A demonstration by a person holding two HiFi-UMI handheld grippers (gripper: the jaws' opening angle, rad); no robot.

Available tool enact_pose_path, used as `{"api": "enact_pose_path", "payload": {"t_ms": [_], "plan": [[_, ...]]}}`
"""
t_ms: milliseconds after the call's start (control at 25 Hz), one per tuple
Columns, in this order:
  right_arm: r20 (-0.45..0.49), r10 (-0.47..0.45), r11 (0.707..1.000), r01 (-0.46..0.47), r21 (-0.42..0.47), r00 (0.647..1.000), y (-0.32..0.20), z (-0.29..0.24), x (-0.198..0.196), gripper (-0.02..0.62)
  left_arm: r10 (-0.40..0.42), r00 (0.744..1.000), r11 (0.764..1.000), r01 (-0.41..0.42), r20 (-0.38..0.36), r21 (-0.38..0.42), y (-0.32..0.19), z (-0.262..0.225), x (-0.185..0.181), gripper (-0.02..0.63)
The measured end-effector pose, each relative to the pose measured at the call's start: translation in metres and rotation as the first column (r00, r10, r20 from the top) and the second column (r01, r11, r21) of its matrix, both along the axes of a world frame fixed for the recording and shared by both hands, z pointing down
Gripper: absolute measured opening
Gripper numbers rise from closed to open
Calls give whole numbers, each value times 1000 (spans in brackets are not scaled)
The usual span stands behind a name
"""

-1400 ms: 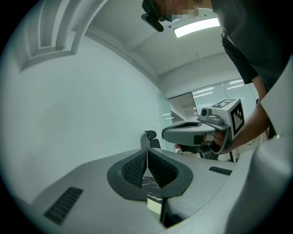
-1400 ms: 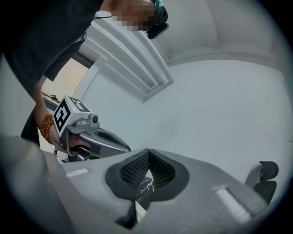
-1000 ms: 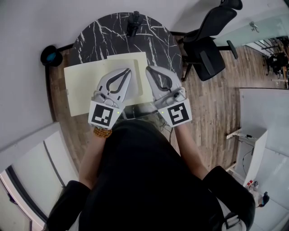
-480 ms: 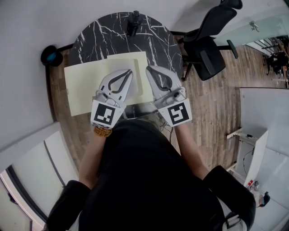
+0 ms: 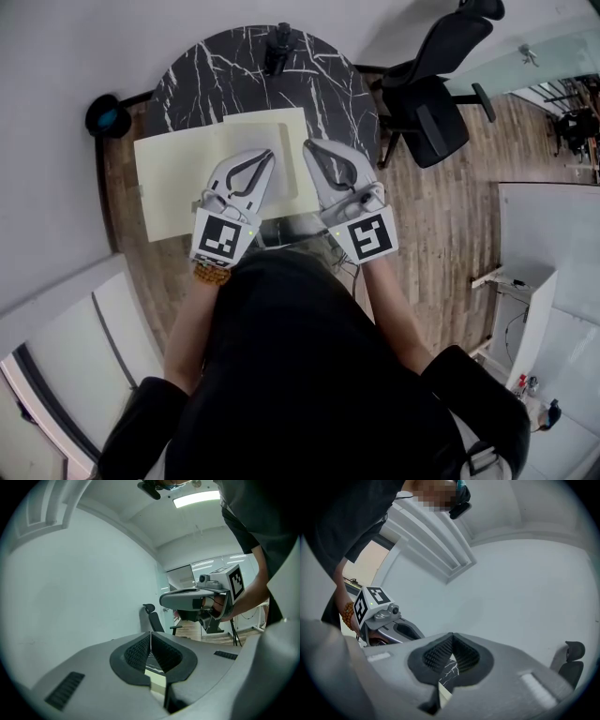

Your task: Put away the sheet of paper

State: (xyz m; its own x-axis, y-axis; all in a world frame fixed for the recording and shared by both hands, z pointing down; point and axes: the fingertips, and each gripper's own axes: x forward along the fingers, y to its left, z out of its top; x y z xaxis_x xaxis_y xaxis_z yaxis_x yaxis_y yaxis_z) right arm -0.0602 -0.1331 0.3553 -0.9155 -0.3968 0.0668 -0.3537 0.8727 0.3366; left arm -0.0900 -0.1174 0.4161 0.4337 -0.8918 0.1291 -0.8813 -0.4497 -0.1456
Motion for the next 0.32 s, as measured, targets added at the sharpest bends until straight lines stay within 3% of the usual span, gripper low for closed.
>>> {"api": "enact_pose_path", "payload": {"t_ms": [160, 320], "plan": [[-4, -1, 1000, 1, -2, 1000, 1, 2, 0, -5, 25, 999, 1000, -25, 25, -2, -1, 5, 3, 12], [-14, -1, 1000, 1, 3, 1000, -2, 2, 2, -5, -6, 999, 999, 5, -36, -48, -3, 8, 4, 12]]}}
